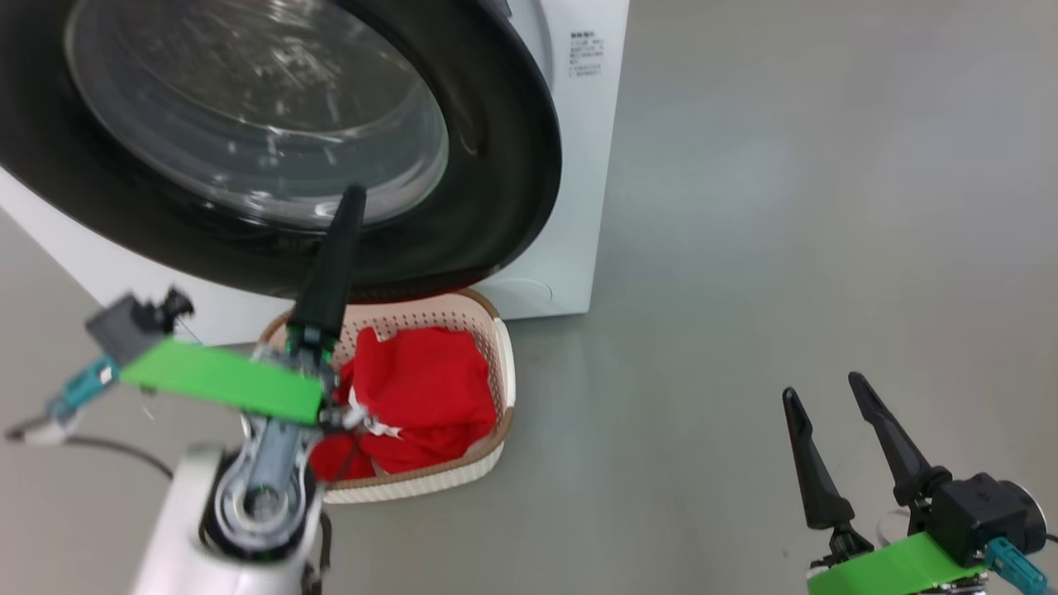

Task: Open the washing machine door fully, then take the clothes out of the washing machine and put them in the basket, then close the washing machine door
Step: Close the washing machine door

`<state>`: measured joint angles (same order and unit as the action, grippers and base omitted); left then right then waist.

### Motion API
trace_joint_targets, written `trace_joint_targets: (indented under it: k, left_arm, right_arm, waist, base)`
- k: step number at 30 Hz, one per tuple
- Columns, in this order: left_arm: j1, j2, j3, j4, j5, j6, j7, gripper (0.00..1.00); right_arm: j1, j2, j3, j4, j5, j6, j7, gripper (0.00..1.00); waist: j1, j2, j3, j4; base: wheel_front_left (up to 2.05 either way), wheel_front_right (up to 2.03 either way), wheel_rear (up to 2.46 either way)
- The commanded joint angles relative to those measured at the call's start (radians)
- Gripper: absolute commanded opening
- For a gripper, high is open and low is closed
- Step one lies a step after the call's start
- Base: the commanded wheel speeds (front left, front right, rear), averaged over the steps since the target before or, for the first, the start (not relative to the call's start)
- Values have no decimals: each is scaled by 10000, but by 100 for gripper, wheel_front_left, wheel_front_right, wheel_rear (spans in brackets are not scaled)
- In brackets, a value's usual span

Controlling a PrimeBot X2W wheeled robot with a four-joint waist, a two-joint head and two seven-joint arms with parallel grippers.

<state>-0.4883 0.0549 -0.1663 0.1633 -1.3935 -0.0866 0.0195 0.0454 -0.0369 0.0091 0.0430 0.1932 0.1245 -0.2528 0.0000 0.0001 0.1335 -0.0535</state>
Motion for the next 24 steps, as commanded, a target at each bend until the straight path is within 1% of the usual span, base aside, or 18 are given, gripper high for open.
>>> trace_joint_targets:
  k: [1,3,6,8,12,16,18,24]
  left_arm:
    - [472,294,222,-628,172,154,-194,97]
    - [1005,512,126,-933,712,240,-469,100]
    - [1767,718,72,-1243,1456,361,-1023,100]
    - [2245,680,95,-1385,1564,400,-1271,100]
    - [2838,798,39,-1567,2119,432,-1725,100]
    - [3414,1123,-108,-1746,3408,561,-2347,100]
    - [3663,1337,-156,-1845,4253,703,-2555,100]
    - [4466,1573,-4,-2286,6399,1128,-2789,100]
  right_arm:
    - [18,-133,143,-255,94,62,-89,100]
    - [117,-133,113,-269,103,62,-89,100]
    - [255,-133,53,-313,81,62,-89,100]
    - [352,-133,1,-351,55,62,-89,100]
    - [510,-133,-83,-393,48,62,-89,100]
    - [671,-133,-161,-460,52,62,-89,100]
    - [732,-133,-187,-496,52,62,-89,100]
    - [867,-133,-343,-653,39,62,-89,100]
  waist:
    - [0,-1,-394,205]
    - [0,-1,-546,247]
    - [0,-1,-781,321]
    - [0,-1,-921,381]
    - [0,-1,-1098,485]
    - [0,-1,-1280,592]
    - [0,-1,-1340,615]
    - [0,-1,-1411,618]
  base:
    - [0,0,0]
    - [0,0,0]
    - [0,0,0]
    - [0,0,0]
    - [0,0,0]
    - [0,0,0]
    - [0,0,0]
    - [0,0,0]
